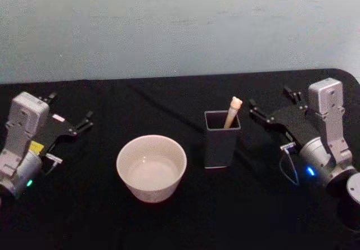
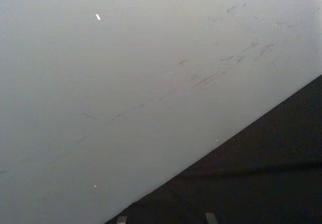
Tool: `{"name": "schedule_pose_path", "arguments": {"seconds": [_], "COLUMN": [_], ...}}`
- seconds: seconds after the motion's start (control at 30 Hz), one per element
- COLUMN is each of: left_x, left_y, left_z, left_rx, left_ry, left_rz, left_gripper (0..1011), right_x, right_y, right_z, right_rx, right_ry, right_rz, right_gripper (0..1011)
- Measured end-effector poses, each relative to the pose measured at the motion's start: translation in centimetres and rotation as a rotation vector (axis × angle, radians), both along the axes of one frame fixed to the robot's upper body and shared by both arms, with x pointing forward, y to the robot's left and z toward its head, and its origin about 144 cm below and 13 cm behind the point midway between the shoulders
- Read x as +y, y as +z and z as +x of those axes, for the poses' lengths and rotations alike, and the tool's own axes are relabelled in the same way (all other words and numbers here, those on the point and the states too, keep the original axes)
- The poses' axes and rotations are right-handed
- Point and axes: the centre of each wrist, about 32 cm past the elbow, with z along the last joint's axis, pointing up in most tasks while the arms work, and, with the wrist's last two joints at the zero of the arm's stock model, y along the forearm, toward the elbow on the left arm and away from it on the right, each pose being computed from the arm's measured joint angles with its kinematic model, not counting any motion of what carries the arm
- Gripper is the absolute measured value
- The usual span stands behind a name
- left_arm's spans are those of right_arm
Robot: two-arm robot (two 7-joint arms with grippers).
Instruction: Pick up the stirring spoon with one hand, stir inside the cup, then place it back in its original position.
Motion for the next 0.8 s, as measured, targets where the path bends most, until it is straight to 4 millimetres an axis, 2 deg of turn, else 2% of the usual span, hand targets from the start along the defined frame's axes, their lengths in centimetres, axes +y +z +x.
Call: {"name": "schedule_pose_path", "arguments": {"seconds": [0.3, 0.8], "left_x": [0.0, 0.0], "left_y": [0.0, 0.0], "left_z": [0.0, 0.0], "left_rx": [0.0, 0.0], "left_ry": [0.0, 0.0], "left_rz": [0.0, 0.0], "left_gripper": [1001, 1001], "right_x": [-0.1, -0.1], "right_y": [-1.2, -1.1], "right_z": [0.0, 0.0], "right_rx": [0.079, 0.069], "right_ry": [-0.009, -0.005], "right_rz": [-0.017, -0.017], "right_gripper": [1004, 1004]}}
